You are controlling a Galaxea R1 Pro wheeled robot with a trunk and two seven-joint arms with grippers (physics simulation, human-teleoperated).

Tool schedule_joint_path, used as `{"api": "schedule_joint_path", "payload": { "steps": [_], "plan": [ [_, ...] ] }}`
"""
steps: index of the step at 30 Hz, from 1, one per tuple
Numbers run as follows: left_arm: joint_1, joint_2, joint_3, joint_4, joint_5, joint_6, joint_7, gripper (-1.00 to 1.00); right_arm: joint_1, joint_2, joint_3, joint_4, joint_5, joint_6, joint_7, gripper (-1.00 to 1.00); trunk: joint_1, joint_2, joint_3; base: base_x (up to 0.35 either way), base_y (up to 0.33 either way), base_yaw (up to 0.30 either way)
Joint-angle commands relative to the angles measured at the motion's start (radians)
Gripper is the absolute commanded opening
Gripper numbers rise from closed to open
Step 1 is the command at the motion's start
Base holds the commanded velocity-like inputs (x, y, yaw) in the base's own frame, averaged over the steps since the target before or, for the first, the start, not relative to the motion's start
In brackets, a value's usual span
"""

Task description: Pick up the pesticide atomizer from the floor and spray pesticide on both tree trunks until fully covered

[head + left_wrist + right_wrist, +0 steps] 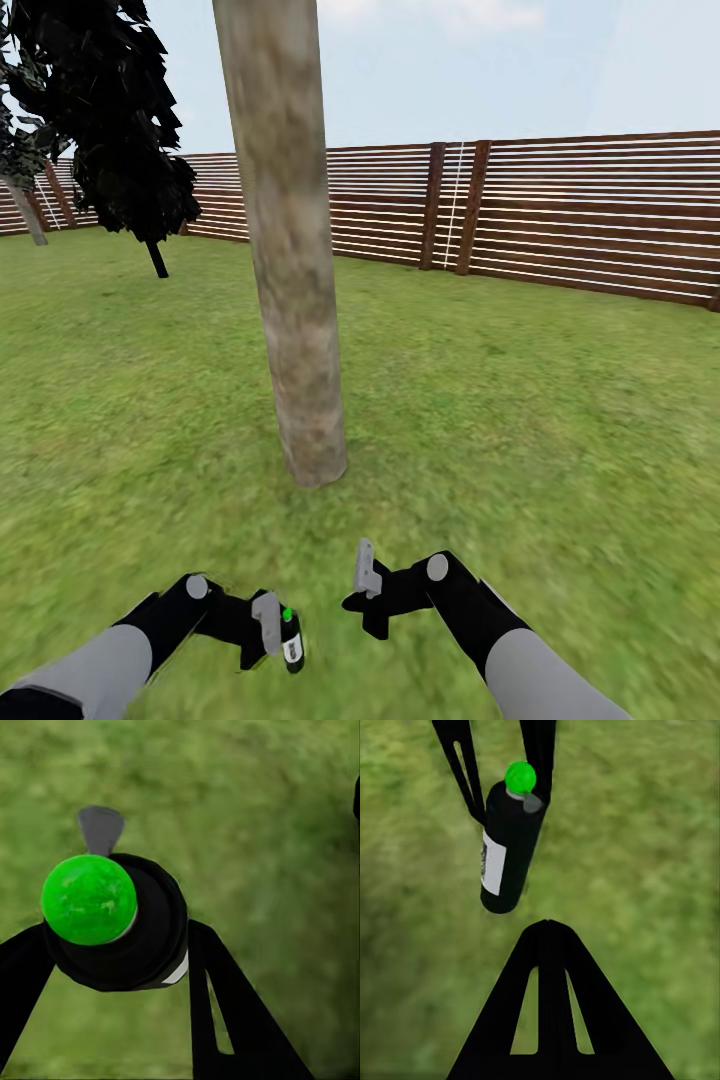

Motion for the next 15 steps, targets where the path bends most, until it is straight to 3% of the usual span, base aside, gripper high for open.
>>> {"api": "schedule_joint_path", "payload": {
  "steps": [1,4,5,9,11,12,13,14,15],
  "plan": [
    [0.006,0.023,0.003,0.000,0.004,0.000,0.001,-1.00,0.000,-0.001,0.000,0.001,0.000,0.000,0.000,-1.00,0.000,0.000,0.000,0.000,0.000,0.000],
    [0.041,0.105,0.005,-0.002,0.005,-0.001,0.003,-1.00,0.000,-0.004,0.000,0.002,0.000,0.000,0.000,-1.00,0.000,0.000,0.000,0.000,0.000,0.000],
    [0.051,0.137,0.004,-0.001,0.004,0.000,0.003,-1.00,0.000,-0.006,0.000,0.003,0.000,-0.001,0.000,1.00,0.000,0.000,0.000,0.000,0.000,0.000],
    [0.074,0.237,0.016,-0.002,0.001,0.008,0.015,-1.00,0.000,-0.036,-0.006,0.008,-0.001,-0.001,-0.005,1.00,0.000,0.000,0.000,0.000,0.000,0.000],
    [0.076,0.261,0.060,-0.001,0.036,0.012,0.091,-1.00,0.002,-0.093,-0.009,0.016,-0.004,-0.003,-0.033,1.00,0.000,0.000,0.000,0.000,0.000,0.000],
    [0.077,0.265,0.104,0.003,0.062,0.014,0.176,-1.00,0.004,-0.140,-0.010,0.046,-0.010,-0.004,-0.106,1.00,0.000,0.000,0.000,0.000,0.000,0.000],
    [0.077,0.264,0.133,0.014,0.074,0.015,0.243,-1.00,0.005,-0.163,-0.011,0.093,-0.025,-0.006,-0.194,1.00,0.000,0.000,0.000,0.000,0.000,0.000],
    [0.077,0.263,0.154,0.024,0.082,0.016,0.287,-1.00,0.006,-0.172,-0.012,0.135,-0.043,-0.009,-0.264,1.00,0.000,0.000,0.000,0.000,0.000,0.000],
    [0.077,0.260,0.204,0.042,0.106,0.016,0.363,-1.00,0.007,-0.182,-0.013,0.220,-0.088,-0.027,-0.394,1.00,0.000,0.000,0.000,0.000,0.000,0.000]
  ]
}}
